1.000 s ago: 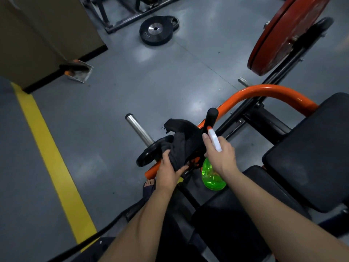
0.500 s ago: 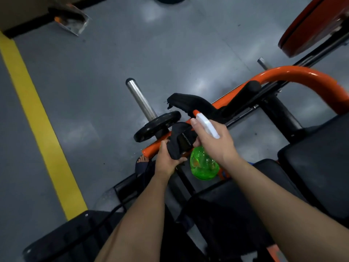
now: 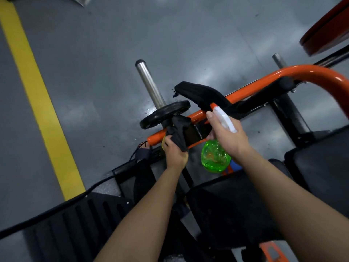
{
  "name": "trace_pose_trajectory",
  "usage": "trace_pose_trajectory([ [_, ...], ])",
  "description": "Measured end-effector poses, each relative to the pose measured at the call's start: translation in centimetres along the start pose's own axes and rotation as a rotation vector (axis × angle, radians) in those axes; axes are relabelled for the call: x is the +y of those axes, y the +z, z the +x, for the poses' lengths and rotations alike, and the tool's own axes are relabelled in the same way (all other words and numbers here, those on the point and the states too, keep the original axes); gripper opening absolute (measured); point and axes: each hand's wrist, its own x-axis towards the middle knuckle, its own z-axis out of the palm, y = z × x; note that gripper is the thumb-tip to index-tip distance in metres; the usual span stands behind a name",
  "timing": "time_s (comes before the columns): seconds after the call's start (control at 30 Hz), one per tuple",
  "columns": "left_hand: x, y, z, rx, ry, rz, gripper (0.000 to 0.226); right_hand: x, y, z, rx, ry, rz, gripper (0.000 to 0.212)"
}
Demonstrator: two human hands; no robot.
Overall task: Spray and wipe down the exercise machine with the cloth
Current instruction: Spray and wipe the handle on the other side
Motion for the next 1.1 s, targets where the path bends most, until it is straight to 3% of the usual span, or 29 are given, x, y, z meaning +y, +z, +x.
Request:
trace_pose_trajectory([
  [0.1, 0.3, -0.5, 0.2, -0.057, -0.045, 0.016, 0.056, -0.2, 0.1, 0.1, 0.013, 0.026, -0.002, 0.017],
  [0.17, -0.1, -0.4, 0.6, -0.066, -0.044, 0.043, 0.063, -0.2, 0.0, 0.6, 0.026, 0.034, -0.012, 0.03],
  [0.23, -0.8, -0.4, 0.9, -0.09, -0.04, 0.076, 0.076, -0.2, 0.0, 0.7, 0.024, 0.041, -0.009, 0.025],
  [0.3, -1.5, -0.9, 1.3, -0.116, -0.046, 0.09, 0.074, 0.1, 0.0, 0.9, 0.027, 0.048, 0.005, 0.004],
  [0.37, -1.2, -1.9, 1.2, -0.147, -0.064, 0.141, 0.07, 0.1, 0.2, 0.9, 0.041, 0.054, 0.01, 0.003],
  [0.43, -0.1, -2.7, 1.3, -0.19, -0.083, 0.213, 0.068, 0.5, 0.4, 1.0, 0.073, 0.061, 0.026, 0.019],
  [0.5, 1.8, -4.0, 1.4, -0.236, -0.118, 0.203, 0.062, 0.6, 0.4, 0.7, 0.116, 0.097, 0.049, 0.036],
  [0.63, 6.3, -7.5, 0.9, -0.32, -0.156, 0.042, 0.036, 0.3, 0.7, -0.3, 0.094, 0.098, 0.064, 0.029],
  [0.7, 8.5, -9.6, -0.1, -0.261, -0.166, -0.125, 0.028, -0.2, 1.1, -0.9, 0.054, 0.065, -0.015, 0.029],
  [0.9, 11.6, -17.0, -1.0, -0.034, -0.18, -0.519, 0.036, -3.1, 2.4, -2.8, -0.058, 0.026, -0.188, 0.032],
  [1.0, 12.0, -20.6, -0.6, 0.106, -0.152, -0.57, 0.029, -5.1, 4.1, -2.4, -0.074, 0.002, -0.174, 0.032],
  [1.1, 12.4, -23.3, 0.2, 0.27, -0.144, -0.584, 0.024, -6.3, 6.6, -1.4, -0.099, 0.112, -0.207, 0.034],
])
